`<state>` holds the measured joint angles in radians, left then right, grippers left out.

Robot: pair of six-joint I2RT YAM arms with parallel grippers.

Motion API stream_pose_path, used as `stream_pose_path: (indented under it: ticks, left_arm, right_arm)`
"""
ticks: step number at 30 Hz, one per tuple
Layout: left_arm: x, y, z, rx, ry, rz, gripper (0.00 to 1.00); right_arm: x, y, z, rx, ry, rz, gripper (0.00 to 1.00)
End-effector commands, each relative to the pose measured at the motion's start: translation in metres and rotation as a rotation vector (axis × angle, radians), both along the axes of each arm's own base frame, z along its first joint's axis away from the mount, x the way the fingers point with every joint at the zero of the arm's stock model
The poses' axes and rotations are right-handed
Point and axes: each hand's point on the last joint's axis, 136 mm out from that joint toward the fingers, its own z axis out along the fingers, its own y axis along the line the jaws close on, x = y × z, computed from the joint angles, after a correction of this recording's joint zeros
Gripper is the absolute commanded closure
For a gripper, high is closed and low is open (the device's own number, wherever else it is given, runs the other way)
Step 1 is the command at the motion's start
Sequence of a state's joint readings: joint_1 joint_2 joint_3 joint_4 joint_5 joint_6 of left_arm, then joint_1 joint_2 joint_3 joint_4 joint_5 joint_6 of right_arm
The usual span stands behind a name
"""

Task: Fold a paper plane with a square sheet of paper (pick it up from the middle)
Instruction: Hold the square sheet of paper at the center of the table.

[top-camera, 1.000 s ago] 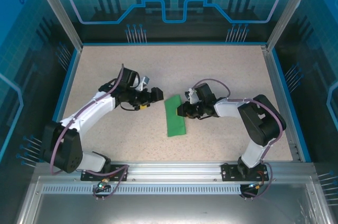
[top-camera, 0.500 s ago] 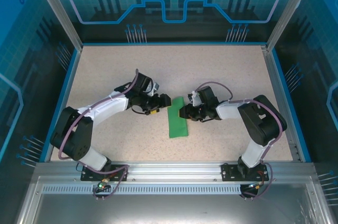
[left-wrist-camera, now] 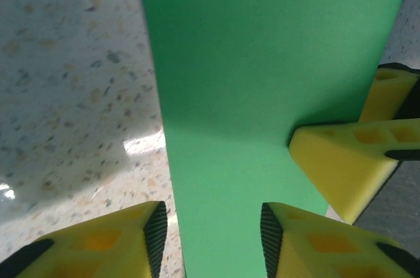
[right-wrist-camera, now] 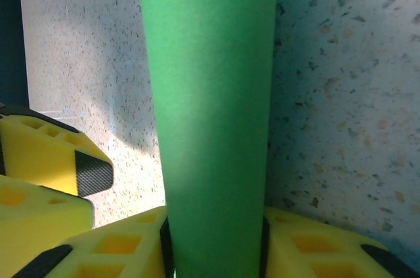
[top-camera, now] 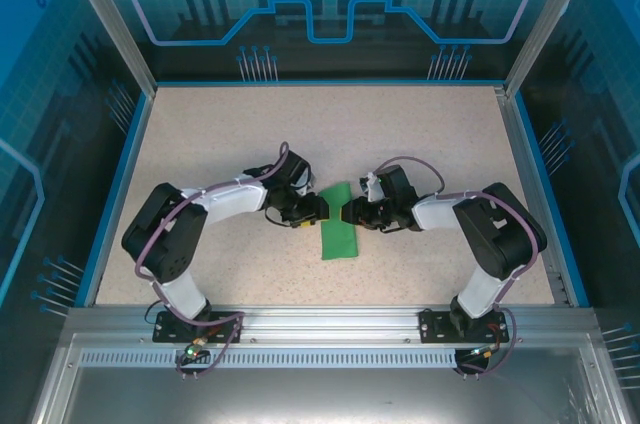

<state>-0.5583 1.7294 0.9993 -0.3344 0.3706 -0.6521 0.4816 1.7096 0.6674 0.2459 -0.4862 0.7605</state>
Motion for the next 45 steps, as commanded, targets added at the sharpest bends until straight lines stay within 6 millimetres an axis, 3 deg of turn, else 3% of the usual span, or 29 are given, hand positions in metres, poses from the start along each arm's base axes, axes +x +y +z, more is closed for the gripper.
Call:
stream_pose_path:
  ticks: [1, 25, 33, 39, 45]
  left_arm:
    - [0.009, -0.010, 0.001, -0.003, -0.030, -0.018, 0.60]
    - [0.009, -0.011, -0.032, 0.089, 0.011, -0.079, 0.72]
    - [0.011, -0.012, -0.037, 0.111, 0.020, -0.103, 0.73]
    - [0.013, -0.017, -0.034, 0.092, 0.018, -0.111, 0.72]
    - [0.015, -0.021, -0.030, 0.072, 0.015, -0.113, 0.72]
  right_arm:
    - [0.004, -0.013, -0.007, -0.024, 0.012, -0.057, 0.63]
    - [0.010, -0.005, 0.017, -0.045, -0.034, -0.035, 0.56]
    - [0.009, -0.017, 0.028, -0.137, -0.070, -0.028, 0.50]
    - [0.004, -0.033, 0.023, -0.286, -0.074, 0.004, 0.46]
    - [0.009, -0.035, 0.021, -0.344, -0.086, 0.012, 0.45]
